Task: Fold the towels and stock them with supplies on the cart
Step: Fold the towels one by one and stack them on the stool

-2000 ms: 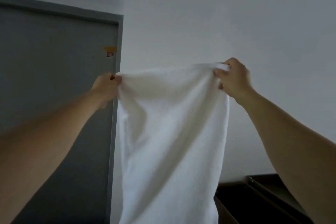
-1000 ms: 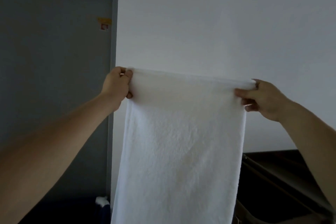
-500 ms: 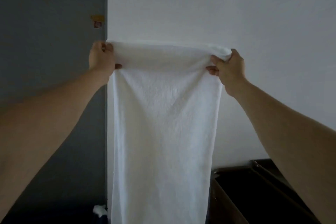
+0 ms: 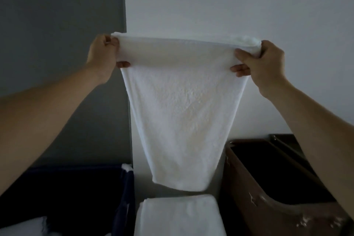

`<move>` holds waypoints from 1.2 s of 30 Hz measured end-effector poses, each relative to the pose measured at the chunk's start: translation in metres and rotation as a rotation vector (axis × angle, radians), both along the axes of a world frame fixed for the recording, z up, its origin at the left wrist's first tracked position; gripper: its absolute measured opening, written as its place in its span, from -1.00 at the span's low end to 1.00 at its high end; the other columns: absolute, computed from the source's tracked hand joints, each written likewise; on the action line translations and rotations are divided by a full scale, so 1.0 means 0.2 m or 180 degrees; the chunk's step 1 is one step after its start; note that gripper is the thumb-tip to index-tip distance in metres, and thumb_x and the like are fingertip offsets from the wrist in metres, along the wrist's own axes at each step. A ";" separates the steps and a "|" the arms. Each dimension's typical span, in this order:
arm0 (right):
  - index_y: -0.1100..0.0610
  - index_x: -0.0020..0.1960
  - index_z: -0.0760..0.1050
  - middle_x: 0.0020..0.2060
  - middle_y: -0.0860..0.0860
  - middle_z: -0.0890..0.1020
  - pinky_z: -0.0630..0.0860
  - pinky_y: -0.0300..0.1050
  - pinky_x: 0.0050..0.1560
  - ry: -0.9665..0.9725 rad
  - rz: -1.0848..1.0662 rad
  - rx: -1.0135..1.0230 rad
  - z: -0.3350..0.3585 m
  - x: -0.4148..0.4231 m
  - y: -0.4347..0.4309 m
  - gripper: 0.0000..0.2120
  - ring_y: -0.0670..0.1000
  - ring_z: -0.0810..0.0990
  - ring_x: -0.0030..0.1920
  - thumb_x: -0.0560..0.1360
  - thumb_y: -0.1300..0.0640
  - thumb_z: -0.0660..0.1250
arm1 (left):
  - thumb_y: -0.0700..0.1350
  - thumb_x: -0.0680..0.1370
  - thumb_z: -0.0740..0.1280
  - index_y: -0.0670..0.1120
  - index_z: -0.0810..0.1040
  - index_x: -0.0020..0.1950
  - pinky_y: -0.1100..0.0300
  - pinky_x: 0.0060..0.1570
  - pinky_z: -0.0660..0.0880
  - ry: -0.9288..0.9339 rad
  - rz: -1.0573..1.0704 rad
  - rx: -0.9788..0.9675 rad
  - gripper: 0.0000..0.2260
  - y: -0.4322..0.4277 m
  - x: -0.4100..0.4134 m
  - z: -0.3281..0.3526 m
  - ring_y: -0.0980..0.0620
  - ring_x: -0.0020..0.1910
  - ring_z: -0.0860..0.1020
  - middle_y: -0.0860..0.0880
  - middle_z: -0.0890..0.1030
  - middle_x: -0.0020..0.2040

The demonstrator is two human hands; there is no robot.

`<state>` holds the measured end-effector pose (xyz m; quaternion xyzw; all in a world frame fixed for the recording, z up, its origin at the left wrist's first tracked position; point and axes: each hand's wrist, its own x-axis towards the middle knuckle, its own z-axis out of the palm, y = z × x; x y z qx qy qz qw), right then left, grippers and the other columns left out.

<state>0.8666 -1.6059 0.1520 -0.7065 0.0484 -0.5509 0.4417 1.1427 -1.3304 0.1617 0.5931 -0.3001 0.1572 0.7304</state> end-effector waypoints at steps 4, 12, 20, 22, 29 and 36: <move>0.08 -0.05 0.53 -0.26 0.09 0.72 0.60 -0.09 -0.43 0.0426 0.0015 0.0136 -0.25 -0.23 0.18 -0.73 0.20 0.72 -0.32 0.37 0.03 0.57 | -0.07 0.65 0.24 -0.11 0.48 0.03 0.05 -0.32 0.63 0.0343 -0.0338 0.0326 -0.88 0.21 -0.19 -0.26 -0.03 -0.08 0.49 -0.05 0.41 -0.02; 0.10 -0.07 0.69 -0.27 0.17 0.71 0.55 -0.12 -0.49 0.2370 0.0408 0.0635 -0.90 -0.77 0.45 -0.68 0.19 0.68 -0.36 0.25 -0.03 0.58 | -0.21 0.65 0.24 -0.27 0.46 0.07 0.08 -0.33 0.65 0.1231 -0.1549 0.2038 -0.88 0.74 -0.70 -0.93 -0.09 -0.30 0.57 -0.21 0.50 -0.12; 0.14 -0.04 0.63 -0.52 0.03 0.58 0.40 -0.24 -0.52 0.2942 0.0068 0.0496 -1.05 -0.86 0.48 -0.81 -0.02 0.47 -0.55 0.43 0.05 0.52 | -0.20 0.66 0.22 -0.41 0.43 0.27 0.06 -0.19 0.59 0.1588 -0.1624 0.2478 -0.70 0.77 -0.83 -1.10 -0.13 -0.18 0.57 -0.28 0.57 -0.02; 0.12 -0.05 0.65 -0.51 0.06 0.53 0.39 -0.24 -0.49 0.2908 0.0011 0.0478 -1.05 -0.82 0.43 -0.81 0.00 0.44 -0.52 0.43 0.04 0.53 | -0.18 0.66 0.23 -0.41 0.45 0.27 -0.04 -0.05 0.59 0.1644 -0.1608 0.2373 -0.69 0.73 -0.77 -1.12 -0.16 -0.12 0.58 -0.27 0.59 0.00; 0.01 -0.12 0.63 -0.28 -0.12 0.71 0.53 -0.25 -0.28 0.2515 -0.0353 0.0738 -1.24 -0.37 0.16 -0.85 -0.12 0.69 -0.28 0.42 -0.01 0.55 | -0.20 0.65 0.26 -0.37 0.49 0.25 -0.07 0.02 0.58 0.2031 -0.1096 0.2107 -0.73 0.35 -0.41 -1.35 -0.18 0.01 0.58 -0.28 0.59 0.14; 0.20 0.12 0.57 0.00 0.11 0.68 0.61 0.18 0.12 0.3330 -0.0194 0.1998 -2.11 0.16 -0.17 -0.71 0.13 0.67 -0.03 0.53 0.01 0.45 | -0.20 0.63 0.26 -0.21 0.56 -0.04 -0.12 0.07 0.60 0.2709 -0.0352 0.2593 -0.87 -0.11 -0.03 -2.08 -0.24 0.01 0.61 -0.25 0.61 0.02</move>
